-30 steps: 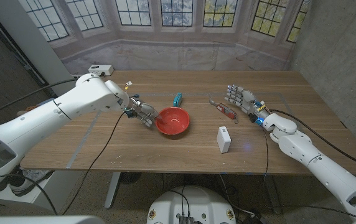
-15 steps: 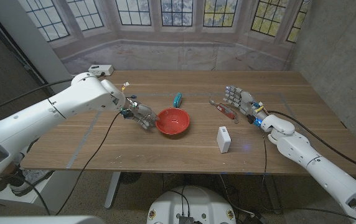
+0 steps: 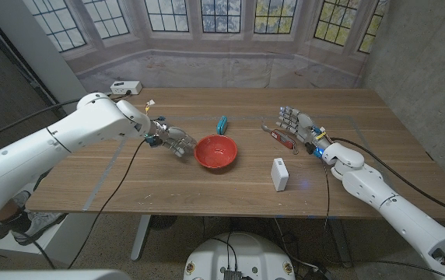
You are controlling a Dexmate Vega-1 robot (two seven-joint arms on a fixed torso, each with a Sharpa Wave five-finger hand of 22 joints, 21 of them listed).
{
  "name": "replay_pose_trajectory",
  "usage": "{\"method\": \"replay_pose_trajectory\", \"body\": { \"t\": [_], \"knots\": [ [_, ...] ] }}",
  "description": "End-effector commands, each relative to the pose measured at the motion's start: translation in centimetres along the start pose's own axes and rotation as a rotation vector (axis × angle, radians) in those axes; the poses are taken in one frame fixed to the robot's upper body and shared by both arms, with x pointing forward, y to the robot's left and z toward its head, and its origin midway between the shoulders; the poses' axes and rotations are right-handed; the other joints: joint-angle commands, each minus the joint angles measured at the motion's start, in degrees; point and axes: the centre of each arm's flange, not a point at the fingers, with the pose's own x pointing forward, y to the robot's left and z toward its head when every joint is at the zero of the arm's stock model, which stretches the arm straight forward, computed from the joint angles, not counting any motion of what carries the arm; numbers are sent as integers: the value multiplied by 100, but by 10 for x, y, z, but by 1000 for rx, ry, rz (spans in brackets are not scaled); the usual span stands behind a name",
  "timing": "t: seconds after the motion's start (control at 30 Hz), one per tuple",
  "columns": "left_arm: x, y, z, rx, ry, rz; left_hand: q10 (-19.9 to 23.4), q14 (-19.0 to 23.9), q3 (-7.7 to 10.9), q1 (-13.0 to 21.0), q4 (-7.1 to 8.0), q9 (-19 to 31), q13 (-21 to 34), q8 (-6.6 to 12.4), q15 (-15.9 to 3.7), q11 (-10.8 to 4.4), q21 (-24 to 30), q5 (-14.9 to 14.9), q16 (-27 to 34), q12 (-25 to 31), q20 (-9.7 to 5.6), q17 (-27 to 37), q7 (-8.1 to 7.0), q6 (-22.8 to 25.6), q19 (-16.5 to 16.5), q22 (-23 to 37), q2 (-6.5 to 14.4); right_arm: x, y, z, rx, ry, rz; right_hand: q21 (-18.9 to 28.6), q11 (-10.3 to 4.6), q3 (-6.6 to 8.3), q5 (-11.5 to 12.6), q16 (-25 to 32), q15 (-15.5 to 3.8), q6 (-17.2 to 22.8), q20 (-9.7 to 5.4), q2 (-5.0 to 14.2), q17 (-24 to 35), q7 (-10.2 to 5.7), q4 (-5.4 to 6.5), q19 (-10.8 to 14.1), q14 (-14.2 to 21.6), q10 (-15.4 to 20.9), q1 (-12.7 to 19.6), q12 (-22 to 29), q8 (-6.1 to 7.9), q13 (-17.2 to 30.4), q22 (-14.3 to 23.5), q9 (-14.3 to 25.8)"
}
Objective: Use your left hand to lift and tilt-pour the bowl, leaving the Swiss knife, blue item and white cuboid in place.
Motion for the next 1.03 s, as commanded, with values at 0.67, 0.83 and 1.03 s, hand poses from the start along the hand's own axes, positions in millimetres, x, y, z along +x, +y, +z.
{"method": "replay_pose_trajectory", "body": {
  "t": [0.67, 0.83, 1.03],
  "knots": [
    [-29, 17, -22, -99, -136, 171, -868, -1909, 410, -510, -18, -55, -457, 58, 845, 31, -505, 33, -1455, 118, 591, -582, -64, -295, -898, 6, 71, 9, 21, 3, -8, -37, -17, 14, -11, 30, -21, 6, -131, -8, -185, -13, 15, 3, -19, 40, 4, 27, -43, 22, 11, 23, 6, 35],
    [-30, 15, -22, -145, -177, 213, -1014, -2351, 457, -642, -33, -48, -535, 78, 1080, 21, -655, 30, -1832, 150, 696, -770, -70, -291, -1146, -3, 30, 10, 18, 3, -3, -39, -13, 16, -4, 31, -20, 5, -124, -5, -172, -14, 15, 8, -21, 44, 1, 31, -41, 23, 12, 23, 7, 35],
    [-31, 4, -20, -221, -282, 254, -1569, -3447, 578, -813, -121, -40, -718, 29, 1621, -52, -1042, 43, -2615, 97, 972, -1115, -136, -519, -1686, -24, -4, 12, 14, 3, 2, -44, -2, 14, -13, 32, -20, 6, -135, -6, -182, -13, 14, 3, -21, 39, 5, 25, -43, 21, 11, 23, 7, 35]
  ]
}}
